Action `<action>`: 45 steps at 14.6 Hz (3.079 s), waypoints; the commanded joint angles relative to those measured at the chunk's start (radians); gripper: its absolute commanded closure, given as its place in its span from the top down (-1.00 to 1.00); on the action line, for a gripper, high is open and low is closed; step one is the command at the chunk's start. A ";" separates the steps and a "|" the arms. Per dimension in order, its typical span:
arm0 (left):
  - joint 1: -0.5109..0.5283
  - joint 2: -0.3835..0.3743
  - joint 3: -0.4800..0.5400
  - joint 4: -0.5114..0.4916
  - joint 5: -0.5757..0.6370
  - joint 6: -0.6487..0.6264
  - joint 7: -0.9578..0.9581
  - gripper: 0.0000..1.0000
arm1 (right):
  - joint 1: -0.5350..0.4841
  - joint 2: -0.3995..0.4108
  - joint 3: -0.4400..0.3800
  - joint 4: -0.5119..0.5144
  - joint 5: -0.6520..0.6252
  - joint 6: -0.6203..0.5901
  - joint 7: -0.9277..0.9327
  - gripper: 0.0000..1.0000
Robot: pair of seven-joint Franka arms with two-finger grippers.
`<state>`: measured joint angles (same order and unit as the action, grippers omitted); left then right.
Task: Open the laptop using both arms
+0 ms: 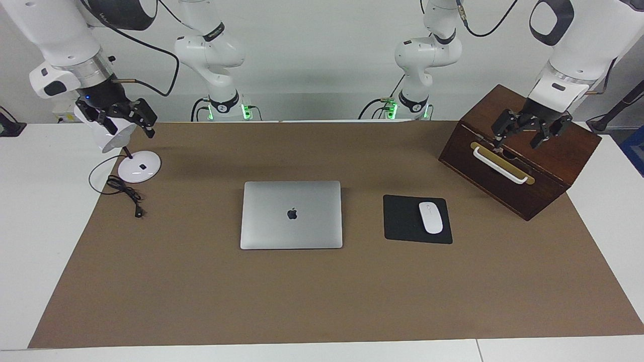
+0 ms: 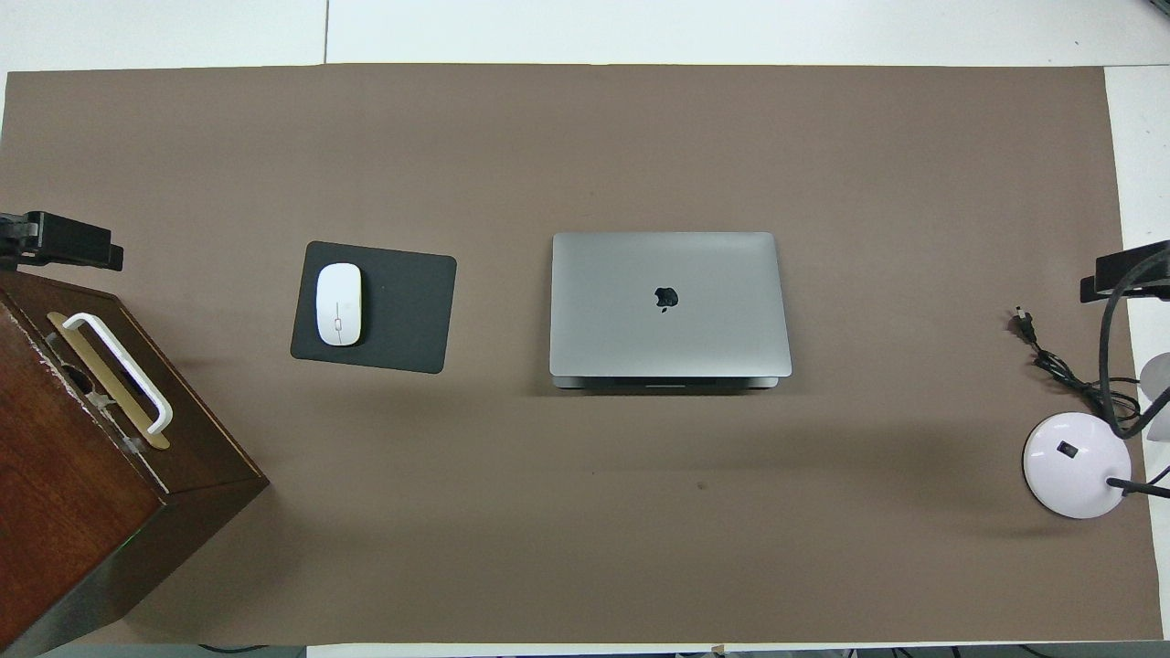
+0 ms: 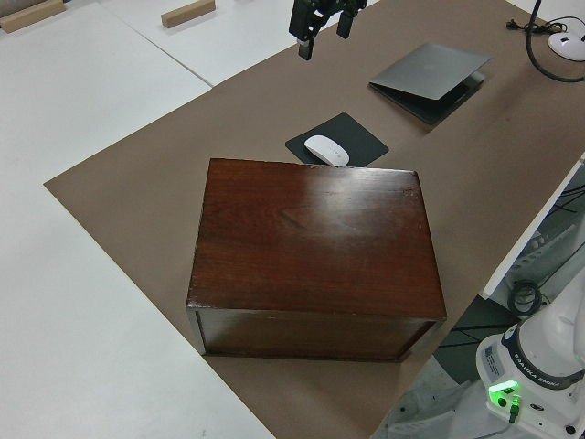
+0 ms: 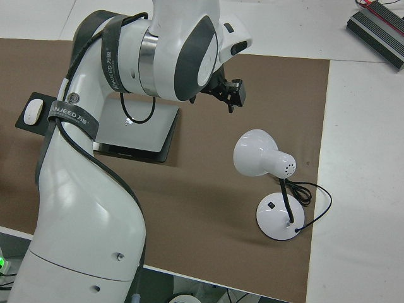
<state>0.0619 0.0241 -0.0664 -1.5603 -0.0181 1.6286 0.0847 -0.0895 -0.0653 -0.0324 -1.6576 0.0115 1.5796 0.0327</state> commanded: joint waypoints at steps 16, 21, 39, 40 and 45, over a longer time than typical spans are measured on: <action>-0.004 -0.062 -0.004 -0.081 0.012 -0.009 -0.006 1.00 | -0.015 -0.021 0.009 -0.030 -0.008 0.026 -0.030 1.00; 0.000 -0.062 -0.004 -0.083 0.012 0.005 -0.008 -0.01 | -0.015 -0.022 0.009 -0.033 -0.008 0.026 -0.028 1.00; -0.112 -0.245 -0.012 -0.530 -0.123 0.452 -0.097 -1.00 | 0.192 -0.254 0.019 -0.580 0.301 0.739 0.333 1.00; -0.137 -0.266 -0.013 -0.581 -0.132 0.505 -0.114 -1.00 | 0.241 -0.260 0.019 -0.626 0.338 0.838 0.383 1.00; -0.279 -0.357 -0.012 -0.783 -0.137 0.724 -0.183 -1.00 | 0.463 -0.219 0.019 -0.761 0.429 1.245 0.505 1.00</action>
<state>-0.1637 -0.2538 -0.0919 -2.2245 -0.1415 2.2545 -0.0708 0.3205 -0.2834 -0.0067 -2.3766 0.4123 2.7233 0.4909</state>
